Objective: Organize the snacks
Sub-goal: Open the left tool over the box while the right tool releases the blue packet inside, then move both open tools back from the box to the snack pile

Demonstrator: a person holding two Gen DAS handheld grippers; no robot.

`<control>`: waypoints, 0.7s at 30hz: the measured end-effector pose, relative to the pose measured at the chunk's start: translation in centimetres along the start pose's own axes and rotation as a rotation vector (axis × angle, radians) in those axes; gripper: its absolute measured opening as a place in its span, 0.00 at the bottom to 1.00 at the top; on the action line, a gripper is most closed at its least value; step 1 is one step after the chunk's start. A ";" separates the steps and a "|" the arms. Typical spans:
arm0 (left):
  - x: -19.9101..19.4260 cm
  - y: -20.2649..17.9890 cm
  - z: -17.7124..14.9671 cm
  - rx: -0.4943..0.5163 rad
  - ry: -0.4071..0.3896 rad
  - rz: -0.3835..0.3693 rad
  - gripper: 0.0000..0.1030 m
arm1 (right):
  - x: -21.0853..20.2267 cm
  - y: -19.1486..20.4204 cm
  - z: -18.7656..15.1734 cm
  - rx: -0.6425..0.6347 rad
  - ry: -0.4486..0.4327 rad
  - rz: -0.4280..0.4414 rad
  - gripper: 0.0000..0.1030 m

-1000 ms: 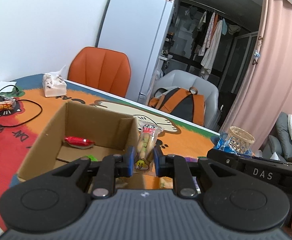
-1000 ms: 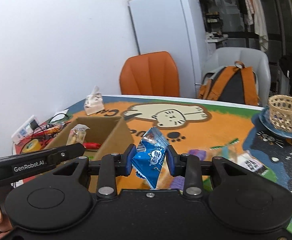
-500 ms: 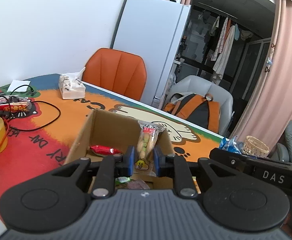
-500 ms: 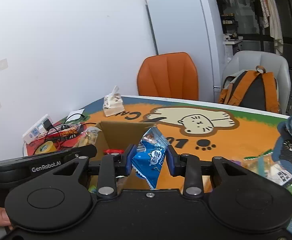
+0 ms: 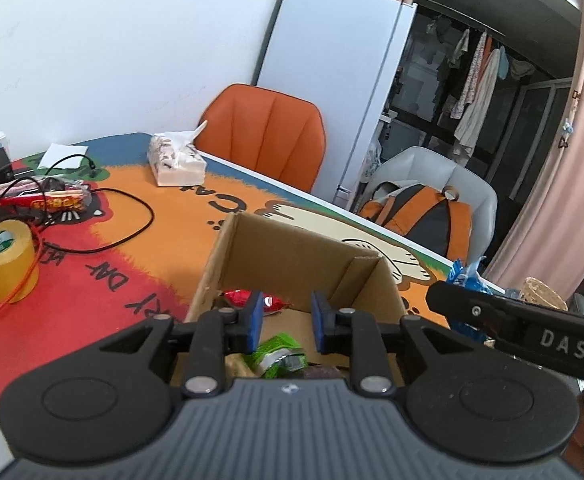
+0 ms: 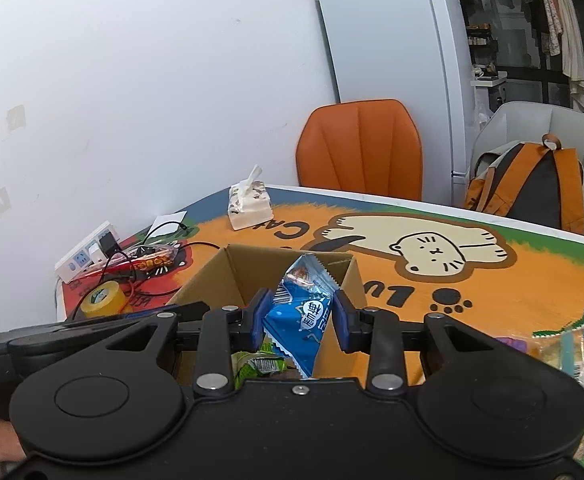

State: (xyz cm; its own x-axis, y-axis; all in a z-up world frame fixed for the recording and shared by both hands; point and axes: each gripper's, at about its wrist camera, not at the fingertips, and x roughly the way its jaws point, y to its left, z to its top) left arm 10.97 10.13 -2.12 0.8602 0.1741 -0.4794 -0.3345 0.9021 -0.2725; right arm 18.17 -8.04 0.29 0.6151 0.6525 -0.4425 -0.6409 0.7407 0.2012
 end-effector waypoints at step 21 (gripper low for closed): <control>-1.9 1.5 0.0 -0.046 -0.024 0.040 0.76 | -0.3 0.1 1.0 0.017 -0.044 -0.034 0.82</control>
State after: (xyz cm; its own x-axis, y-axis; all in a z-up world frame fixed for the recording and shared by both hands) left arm 8.83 11.15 -1.63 0.8546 0.2198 -0.4705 -0.3859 0.8751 -0.2920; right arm 18.36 -7.98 1.32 0.6560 0.6331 -0.4110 -0.6117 0.7649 0.2018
